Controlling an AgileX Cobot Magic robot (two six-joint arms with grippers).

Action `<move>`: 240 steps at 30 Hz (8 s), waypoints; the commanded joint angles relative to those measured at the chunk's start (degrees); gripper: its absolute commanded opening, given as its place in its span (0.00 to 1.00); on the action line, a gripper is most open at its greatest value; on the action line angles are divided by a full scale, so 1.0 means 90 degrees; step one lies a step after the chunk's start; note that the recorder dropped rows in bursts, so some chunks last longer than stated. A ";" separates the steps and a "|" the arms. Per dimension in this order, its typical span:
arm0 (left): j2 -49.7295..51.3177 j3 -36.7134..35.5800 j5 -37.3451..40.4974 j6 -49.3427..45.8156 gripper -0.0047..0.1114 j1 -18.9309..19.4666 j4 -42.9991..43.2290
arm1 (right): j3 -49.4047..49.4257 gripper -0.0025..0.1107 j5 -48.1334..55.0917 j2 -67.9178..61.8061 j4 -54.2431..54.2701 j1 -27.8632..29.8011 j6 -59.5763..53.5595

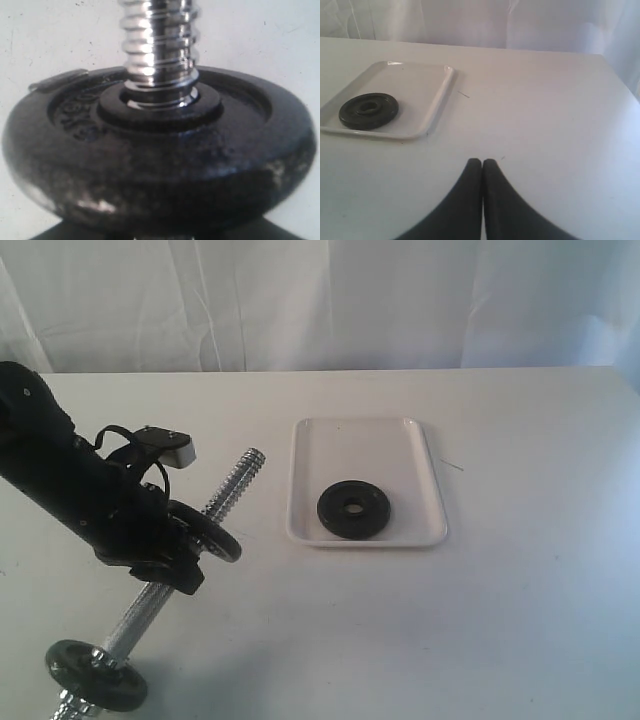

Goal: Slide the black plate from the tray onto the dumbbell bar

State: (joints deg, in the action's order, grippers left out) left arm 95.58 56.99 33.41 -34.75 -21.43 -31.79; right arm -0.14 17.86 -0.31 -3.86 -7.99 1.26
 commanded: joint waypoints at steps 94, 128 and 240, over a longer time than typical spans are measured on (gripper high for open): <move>-0.0325 0.0109 0.0402 -0.0685 0.04 0.0004 -0.0575 | -0.5771 0.02 0.0983 -0.6850 -0.0867 -0.1804 0.1054; -0.0325 0.0109 0.0211 -0.0671 0.04 0.0004 -0.0814 | -1.0600 0.56 0.3719 -1.3029 0.0865 -0.2289 -0.1274; -0.0325 0.0121 0.0980 -0.3302 0.04 0.0004 -0.2086 | -0.8908 0.02 0.5789 -0.8976 0.3184 -0.1482 -0.1917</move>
State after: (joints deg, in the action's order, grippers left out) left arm 95.58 56.99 38.89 -61.00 -21.43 -44.05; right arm -83.33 71.87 -83.59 17.96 -24.58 -10.30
